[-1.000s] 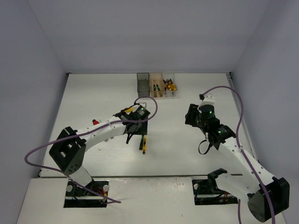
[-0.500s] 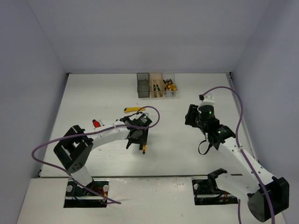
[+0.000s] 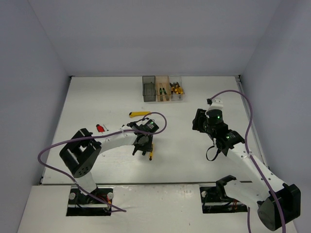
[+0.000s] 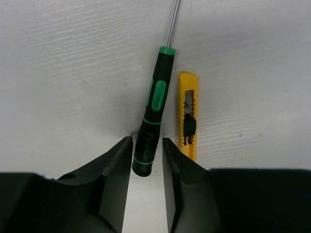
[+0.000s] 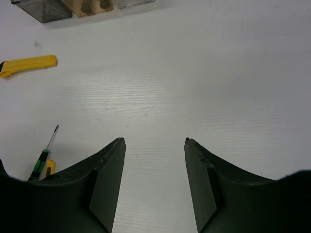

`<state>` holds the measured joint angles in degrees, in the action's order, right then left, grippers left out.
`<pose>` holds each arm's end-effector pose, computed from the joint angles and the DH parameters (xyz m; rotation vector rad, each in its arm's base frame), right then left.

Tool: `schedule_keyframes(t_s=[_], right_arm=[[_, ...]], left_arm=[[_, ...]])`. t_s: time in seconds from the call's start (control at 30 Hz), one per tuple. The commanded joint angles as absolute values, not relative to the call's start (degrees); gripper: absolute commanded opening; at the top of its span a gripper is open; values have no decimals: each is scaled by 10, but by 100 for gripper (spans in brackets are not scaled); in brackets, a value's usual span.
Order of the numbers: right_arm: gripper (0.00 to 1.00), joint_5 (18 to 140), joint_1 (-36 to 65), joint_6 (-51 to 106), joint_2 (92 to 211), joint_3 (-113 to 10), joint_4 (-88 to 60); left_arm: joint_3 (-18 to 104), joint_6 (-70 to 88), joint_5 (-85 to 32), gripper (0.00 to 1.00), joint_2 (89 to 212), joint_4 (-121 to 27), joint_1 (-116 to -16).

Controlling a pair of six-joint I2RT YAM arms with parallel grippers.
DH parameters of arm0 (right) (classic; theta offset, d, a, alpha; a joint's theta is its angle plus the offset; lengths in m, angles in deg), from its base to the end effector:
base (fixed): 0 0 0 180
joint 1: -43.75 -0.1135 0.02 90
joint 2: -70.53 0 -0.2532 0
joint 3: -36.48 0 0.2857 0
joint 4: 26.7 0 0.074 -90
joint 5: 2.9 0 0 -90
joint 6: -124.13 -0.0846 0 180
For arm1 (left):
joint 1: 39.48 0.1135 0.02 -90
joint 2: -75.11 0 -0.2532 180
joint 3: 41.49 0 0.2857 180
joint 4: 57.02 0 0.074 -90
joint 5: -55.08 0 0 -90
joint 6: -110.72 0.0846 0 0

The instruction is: Sort the tools into containers

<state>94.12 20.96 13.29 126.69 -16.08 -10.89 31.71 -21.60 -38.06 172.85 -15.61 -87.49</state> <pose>0.2927 0.1118 0.2534 0.0508 1.9262 0.3968 0.2567 -0.2783 0.1010 0.1220 2.7816 -0.3668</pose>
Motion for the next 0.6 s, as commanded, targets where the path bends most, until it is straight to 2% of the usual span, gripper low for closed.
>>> schedule_keyframes(t_s=[0.0,0.3,0.33,0.4,0.57], right_arm=[[49,939,213,130,1271,-162,-140],[49,937,213,131,1273,-162,-140],[49,937,213,131,1273,-163,-140],[49,938,214,131,1272,-163,-140],[49,936,213,130,1268,-163,-140]], left_arm=[[322,-220,-396,24,1722,-163,-877],[327,-214,-394,20,1744,-166,-872],[328,-213,-393,16,1746,-166,-872],[330,-215,-397,0,1737,-170,-872],[366,-204,-422,0,1680,-172,-865]])
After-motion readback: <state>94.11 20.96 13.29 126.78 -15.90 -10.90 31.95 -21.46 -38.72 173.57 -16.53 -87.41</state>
